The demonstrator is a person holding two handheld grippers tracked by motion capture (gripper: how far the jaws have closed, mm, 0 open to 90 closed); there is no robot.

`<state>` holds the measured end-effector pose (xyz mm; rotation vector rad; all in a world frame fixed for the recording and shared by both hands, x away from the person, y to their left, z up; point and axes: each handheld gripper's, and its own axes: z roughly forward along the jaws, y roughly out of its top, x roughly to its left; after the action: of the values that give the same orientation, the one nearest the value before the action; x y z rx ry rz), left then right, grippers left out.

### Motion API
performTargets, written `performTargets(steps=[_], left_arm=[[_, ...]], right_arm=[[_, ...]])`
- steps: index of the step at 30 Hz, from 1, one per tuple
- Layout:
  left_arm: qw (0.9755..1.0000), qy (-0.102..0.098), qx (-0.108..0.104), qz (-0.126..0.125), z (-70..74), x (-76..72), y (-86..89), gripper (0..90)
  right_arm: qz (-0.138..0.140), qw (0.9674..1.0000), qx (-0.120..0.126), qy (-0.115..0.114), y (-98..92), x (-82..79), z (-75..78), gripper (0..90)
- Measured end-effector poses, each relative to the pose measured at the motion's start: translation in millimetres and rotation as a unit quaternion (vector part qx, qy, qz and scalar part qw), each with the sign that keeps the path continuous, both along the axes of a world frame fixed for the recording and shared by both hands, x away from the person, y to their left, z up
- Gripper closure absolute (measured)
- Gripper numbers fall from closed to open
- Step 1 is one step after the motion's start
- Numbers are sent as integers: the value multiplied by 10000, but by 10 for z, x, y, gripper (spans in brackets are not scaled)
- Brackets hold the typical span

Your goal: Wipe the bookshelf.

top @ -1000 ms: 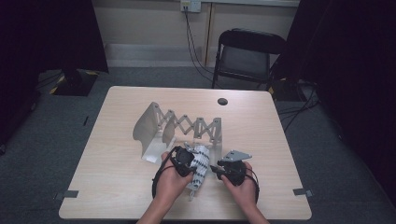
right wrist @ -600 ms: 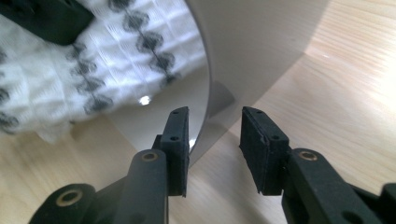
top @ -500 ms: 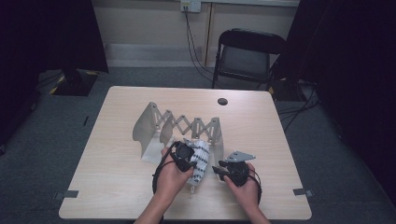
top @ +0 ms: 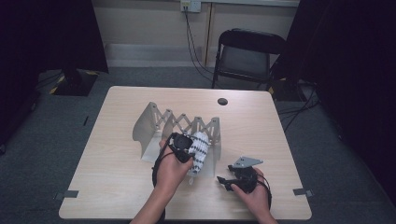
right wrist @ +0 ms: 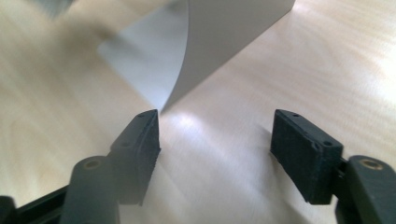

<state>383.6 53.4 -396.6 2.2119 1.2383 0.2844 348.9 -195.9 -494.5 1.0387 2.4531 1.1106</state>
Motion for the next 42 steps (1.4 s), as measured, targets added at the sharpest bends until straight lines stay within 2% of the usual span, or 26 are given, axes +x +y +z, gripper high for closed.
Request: performTargets(steps=[7, 12, 14, 15, 18, 19, 20, 21, 22, 24, 28, 29, 30, 31, 32, 34, 38, 41, 42], left_arm=[[9999, 19, -32, 105, 15, 33, 63, 815], [9999, -72, -83, -10, 149, -6, -2, 815], [9998, -193, -73, -43, 269, -15, -55, 815], [9998, -193, -73, -43, 269, -15, -55, 815], [9996, -277, -59, -12, 419, 28, -92, 815], [9996, -277, -59, -12, 419, 28, -92, 814], [9994, -352, -48, 32, 493, 51, -105, 815], [9994, -352, -48, 32, 493, 51, -105, 814], [9990, -432, -46, 47, 553, 67, -119, 814], [9991, -424, -7, 23, 566, 81, -142, 814], [9995, -307, 59, 11, 469, 113, -180, 814], [9995, -270, 136, 20, 360, 126, -203, 814], [9997, -214, 136, -1, 296, 132, -213, 814], [9997, -214, 136, -1, 296, 132, -213, 814], [9998, -106, 186, 24, 165, 135, -237, 814], [9997, -49, 217, 44, 50, 131, -253, 814], [9997, 94, 226, 22, -132, 104, -282, 815], [9996, 143, 255, 22, -203, 92, -294, 815], [9995, 154, 273, 32, -265, 85, -298, 815]], right_arm=[[155, 9998, -143, -15, -19, -80, 7, 293], [191, 9994, -294, -72, -38, -103, 6, 261], [186, 9994, -282, -93, -58, -109, -1, 250], [179, 9994, -262, -115, -66, -112, -7, 243], [179, 9995, -196, -175, -83, -119, -30, 202], [169, 9995, -179, -199, -87, -121, -41, 187], [160, 9995, -155, -202, -89, -122, -46, 183], [160, 9995, -155, -202, -89, -122, -46, 183], [181, 9995, -185, -196, -89, -120, -46, 159], [208, 9994, -194, -186, -84, -119, -48, 143], [219, 9994, -200, -178, -81, -118, -50, 131], [221, 9994, -202, -178, -81, -118, -50, 131], [222, 9994, -201, -177, -81, -118, -50, 130], [222, 9994, -201, -177, -81, -118, -50, 130], [224, 9994, -202, -178, -80, -118, -51, 129], [223, 9994, -200, -176, -80, -117, -51, 129], [224, 9994, -200, -179, -80, -117, -51, 128], [231, 9994, -201, -175, -81, -118, -51, 128], [232, 9994, -204, -180, -81, -117, -51, 128]])
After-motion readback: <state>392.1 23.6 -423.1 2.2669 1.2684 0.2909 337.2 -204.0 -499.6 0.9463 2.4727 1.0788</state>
